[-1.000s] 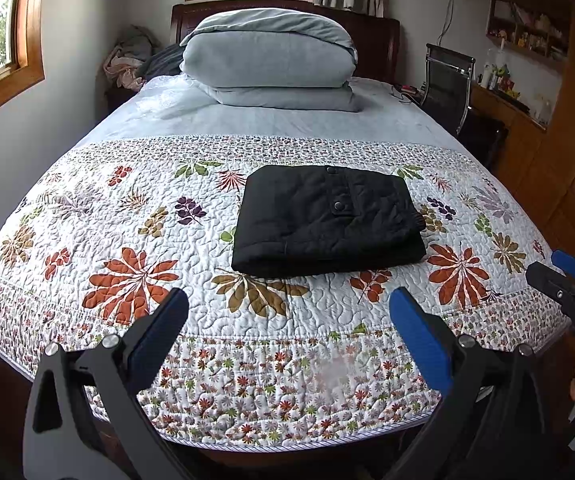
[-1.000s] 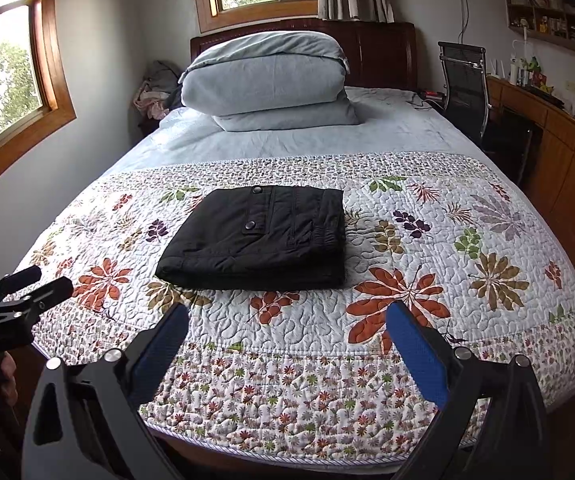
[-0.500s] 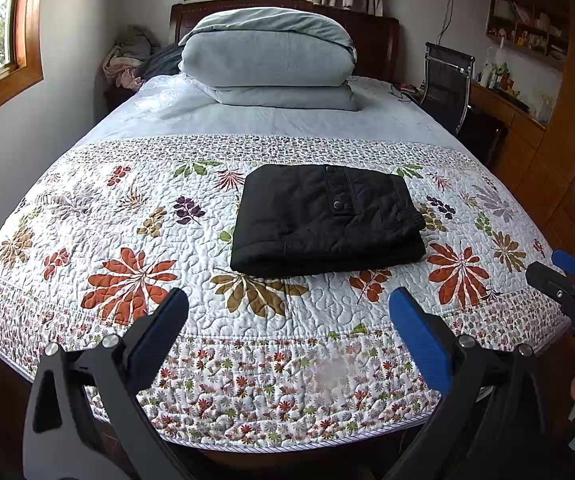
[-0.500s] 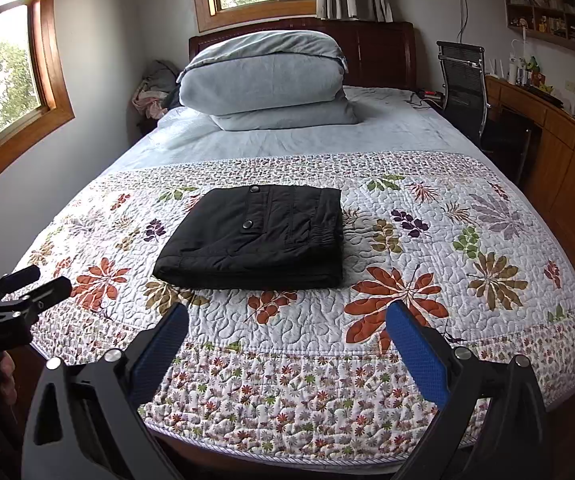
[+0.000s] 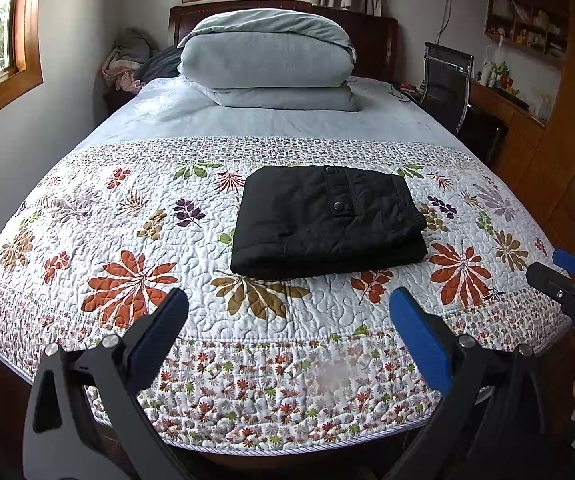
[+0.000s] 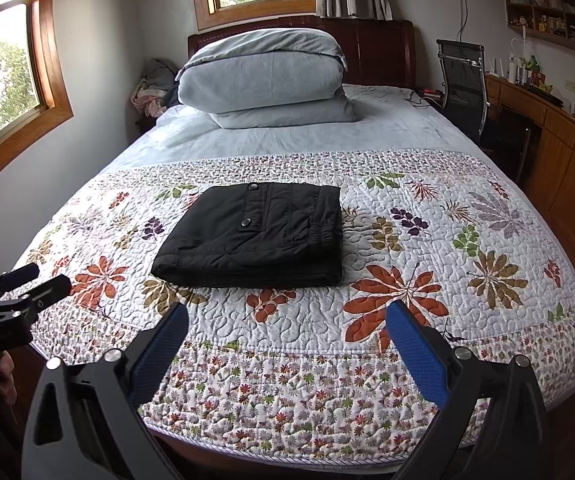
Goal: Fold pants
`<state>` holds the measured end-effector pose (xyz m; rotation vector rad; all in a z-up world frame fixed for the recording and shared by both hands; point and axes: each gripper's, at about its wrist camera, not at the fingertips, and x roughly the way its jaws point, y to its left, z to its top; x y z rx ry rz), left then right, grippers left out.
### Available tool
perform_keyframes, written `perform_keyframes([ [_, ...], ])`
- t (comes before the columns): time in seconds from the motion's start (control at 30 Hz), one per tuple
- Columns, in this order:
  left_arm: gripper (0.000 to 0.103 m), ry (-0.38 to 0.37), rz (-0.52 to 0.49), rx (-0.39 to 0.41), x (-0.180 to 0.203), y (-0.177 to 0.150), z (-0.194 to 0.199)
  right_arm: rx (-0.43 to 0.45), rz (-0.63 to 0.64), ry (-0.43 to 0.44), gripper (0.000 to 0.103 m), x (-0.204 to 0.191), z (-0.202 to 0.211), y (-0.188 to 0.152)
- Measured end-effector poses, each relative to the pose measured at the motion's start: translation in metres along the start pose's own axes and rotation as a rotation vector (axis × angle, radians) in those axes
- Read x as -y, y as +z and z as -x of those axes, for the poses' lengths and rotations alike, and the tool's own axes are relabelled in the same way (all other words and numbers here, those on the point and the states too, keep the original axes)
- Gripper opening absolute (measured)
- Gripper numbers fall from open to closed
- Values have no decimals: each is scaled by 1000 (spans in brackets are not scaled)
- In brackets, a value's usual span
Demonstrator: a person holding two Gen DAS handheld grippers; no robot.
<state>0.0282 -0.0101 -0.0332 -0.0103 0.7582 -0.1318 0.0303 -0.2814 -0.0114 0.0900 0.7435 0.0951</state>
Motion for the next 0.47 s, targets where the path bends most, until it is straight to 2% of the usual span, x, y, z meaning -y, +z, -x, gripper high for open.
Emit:
perform_keyframes([
  [0.17, 100, -31, -5, 14, 3, 0, 1, -7, -4, -2, 100, 5, -2, -3],
  [0.47, 100, -19, -12, -15, 3, 2, -5, -14, -6, -2, 100, 6, -7, -1],
])
